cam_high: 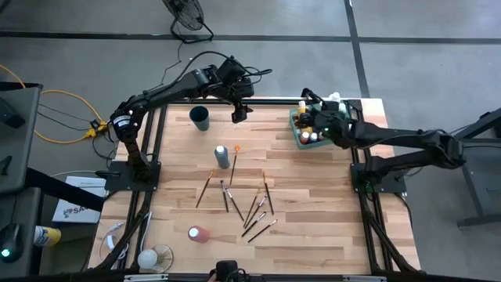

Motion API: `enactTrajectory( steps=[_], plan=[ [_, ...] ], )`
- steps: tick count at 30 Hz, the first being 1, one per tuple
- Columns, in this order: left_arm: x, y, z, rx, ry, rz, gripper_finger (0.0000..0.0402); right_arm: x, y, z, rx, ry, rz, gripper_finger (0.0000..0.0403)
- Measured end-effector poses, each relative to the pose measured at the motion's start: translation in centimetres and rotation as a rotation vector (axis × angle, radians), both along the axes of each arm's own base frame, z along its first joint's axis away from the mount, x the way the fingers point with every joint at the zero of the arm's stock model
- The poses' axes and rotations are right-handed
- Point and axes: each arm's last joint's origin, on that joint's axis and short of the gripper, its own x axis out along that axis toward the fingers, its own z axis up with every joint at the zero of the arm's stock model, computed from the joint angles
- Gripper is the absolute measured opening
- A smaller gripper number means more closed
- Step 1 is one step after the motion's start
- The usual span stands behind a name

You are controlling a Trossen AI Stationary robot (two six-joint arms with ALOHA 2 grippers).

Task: Pick & Place Paint Supplies
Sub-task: Put the big purple paint bottle into the green bin

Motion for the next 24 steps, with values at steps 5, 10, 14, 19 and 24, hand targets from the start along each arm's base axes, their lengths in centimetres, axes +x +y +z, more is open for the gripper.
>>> enactTrajectory(
  steps=[5,10,14,19,24],
  plan=[
    [0.0,0.0,0.0,-0.001,0.0,-0.001,0.0282,1.2,-0.4,-2.1,0.081,0.012,-0.06,0.0014],
    [0.0,0.0,0.0,-0.002,0.001,-0.001,0.0282,2.1,-0.6,-3.8,0.145,-0.006,-0.121,0.0003],
    [-0.1,0.0,-0.1,-0.006,0.009,-0.001,0.0282,2.4,-0.8,-4.9,0.177,-0.031,-0.187,0.0003],
    [-0.1,0.0,-0.1,-0.007,0.011,-0.001,0.0282,1.9,-0.8,-5.7,0.196,-0.034,-0.3,0.0003],
    [-0.1,-0.1,-0.1,-0.008,0.013,-0.001,0.0282,0.9,-0.7,-6.2,0.215,-0.012,-0.4,0.0003]
  ],
)
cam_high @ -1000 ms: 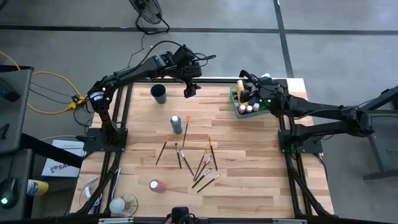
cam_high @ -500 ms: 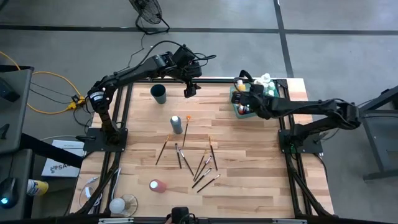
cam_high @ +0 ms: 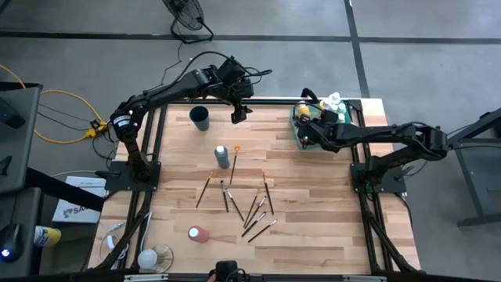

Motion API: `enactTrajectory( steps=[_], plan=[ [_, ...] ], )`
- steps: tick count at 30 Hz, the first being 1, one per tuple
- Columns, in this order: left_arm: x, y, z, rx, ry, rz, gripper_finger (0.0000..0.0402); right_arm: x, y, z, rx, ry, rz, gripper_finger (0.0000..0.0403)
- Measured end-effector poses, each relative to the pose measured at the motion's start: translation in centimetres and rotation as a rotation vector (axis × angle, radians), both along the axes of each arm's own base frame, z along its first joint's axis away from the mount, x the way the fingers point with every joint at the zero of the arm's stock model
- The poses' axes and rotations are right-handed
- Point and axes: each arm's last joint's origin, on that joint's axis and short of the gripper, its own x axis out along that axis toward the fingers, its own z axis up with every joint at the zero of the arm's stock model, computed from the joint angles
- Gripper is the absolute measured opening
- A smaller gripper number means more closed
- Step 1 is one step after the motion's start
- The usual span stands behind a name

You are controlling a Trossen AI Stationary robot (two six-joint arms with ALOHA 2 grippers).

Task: Pick & Place Paint Supplies
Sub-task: Put the big purple paint bottle into the green bin, then put the big dark green paint bottle into the green bin

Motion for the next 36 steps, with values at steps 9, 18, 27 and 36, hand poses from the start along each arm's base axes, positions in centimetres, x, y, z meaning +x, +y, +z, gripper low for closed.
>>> enactTrajectory(
  steps=[9,18,27,36],
  plan=[
    [0.0,0.0,0.0,0.0,0.0,0.0,0.0282,-0.8,-0.3,-0.3,0.025,0.042,-0.052,0.0003],
    [0.0,0.0,0.0,-0.002,0.0,0.009,0.0282,-1.6,-1.0,-0.5,0.059,0.078,-0.088,0.0003],
    [0.0,0.0,0.0,-0.003,0.001,0.008,0.0282,-1.5,-1.1,-0.5,0.083,0.061,-0.081,0.0003],
    [-0.1,0.0,-0.1,-0.008,0.007,0.007,0.0282,-0.8,0.1,-0.6,0.12,0.071,0.022,0.0003]
  ],
)
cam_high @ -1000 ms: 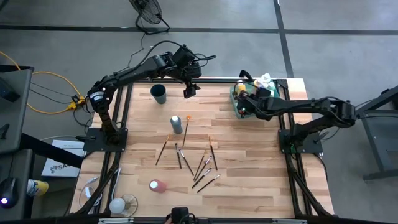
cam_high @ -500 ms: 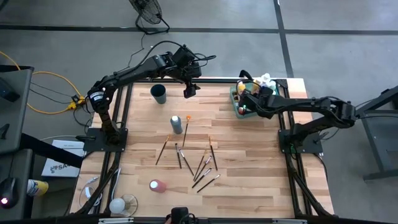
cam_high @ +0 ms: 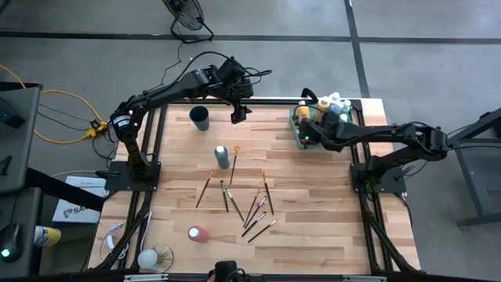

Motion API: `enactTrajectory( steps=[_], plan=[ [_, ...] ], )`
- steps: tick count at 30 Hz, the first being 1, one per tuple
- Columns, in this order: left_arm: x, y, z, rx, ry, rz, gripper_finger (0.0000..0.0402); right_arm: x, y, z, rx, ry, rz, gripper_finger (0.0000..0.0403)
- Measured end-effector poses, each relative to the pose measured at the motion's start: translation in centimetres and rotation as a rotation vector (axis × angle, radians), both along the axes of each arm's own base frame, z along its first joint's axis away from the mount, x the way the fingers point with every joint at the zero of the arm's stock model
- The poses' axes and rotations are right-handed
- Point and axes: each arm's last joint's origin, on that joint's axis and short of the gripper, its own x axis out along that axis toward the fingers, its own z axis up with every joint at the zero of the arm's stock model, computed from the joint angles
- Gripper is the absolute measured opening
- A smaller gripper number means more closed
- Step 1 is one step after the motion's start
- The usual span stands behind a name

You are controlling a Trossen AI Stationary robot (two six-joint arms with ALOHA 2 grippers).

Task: Pick & Place Paint Supplies
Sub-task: Put the big dark green paint bottle into the green bin

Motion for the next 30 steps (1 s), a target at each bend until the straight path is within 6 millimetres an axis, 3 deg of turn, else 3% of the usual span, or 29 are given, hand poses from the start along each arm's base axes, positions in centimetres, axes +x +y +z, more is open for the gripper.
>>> enactTrajectory(
  steps=[6,11,16,24,30],
  plan=[
    [0.0,0.0,0.0,0.0,0.0,0.0,0.0282,-0.1,1.0,1.0,-0.027,-0.013,0.073,0.0003],
    [-0.6,0.0,0.3,-0.014,0.007,0.009,0.0282,-0.3,1.6,3.1,-0.131,-0.003,0.215,0.0003],
    [-1.7,-0.1,0.7,-0.046,0.037,0.049,0.0282,-0.2,2.0,6.7,-0.331,-0.037,0.417,0.0003],
    [-3.7,-0.6,1.6,-0.083,0.089,0.095,0.0282,-0.6,2.6,13.2,-0.791,-0.088,0.686,0.0006],
    [-4.6,-1.1,1.5,-0.133,0.153,0.117,0.0282,-0.9,2.6,13.8,-0.844,-0.08,0.752,0.0055]
  ],
)
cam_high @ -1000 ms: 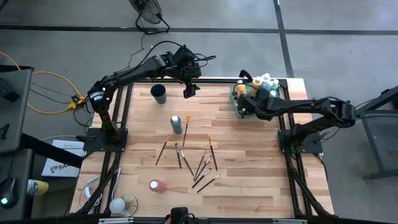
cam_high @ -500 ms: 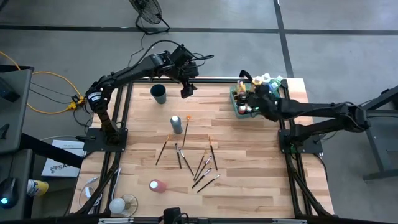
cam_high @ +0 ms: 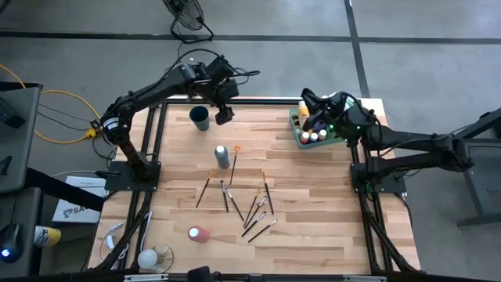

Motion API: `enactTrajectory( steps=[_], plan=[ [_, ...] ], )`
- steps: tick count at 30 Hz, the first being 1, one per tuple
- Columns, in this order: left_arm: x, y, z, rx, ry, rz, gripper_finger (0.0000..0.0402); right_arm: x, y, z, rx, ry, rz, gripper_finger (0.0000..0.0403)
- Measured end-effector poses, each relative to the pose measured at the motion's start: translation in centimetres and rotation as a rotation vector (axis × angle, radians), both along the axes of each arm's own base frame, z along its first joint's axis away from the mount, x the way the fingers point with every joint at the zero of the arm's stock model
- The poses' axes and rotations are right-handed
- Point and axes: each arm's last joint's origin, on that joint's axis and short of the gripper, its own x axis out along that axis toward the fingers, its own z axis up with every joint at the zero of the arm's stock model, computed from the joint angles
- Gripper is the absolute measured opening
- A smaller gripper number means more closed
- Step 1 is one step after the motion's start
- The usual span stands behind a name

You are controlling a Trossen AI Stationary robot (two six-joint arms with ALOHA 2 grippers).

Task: Pick & Place Paint Supplies
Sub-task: Put the big dark green paint bottle into the green bin

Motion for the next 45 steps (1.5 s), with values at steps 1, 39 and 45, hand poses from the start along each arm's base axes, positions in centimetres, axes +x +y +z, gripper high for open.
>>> enactTrajectory(
  steps=[1,39,45],
  plan=[
    [-0.1,-0.1,0.0,-0.01,0.01,0.005,0.0282,0.0,0.0,0.0,0.002,-0.007,0.009,0.0072],
    [-10.9,-10.6,-12.7,-0.346,0.047,0.031,0.0282,-3.2,1.3,1.3,-0.023,0.005,0.223,0.0278],
    [-10.2,-10.2,-15.8,-0.274,0.001,-0.049,0.0282,-3.2,1.3,1.3,0.007,-0.023,0.227,0.0271]
  ],
)
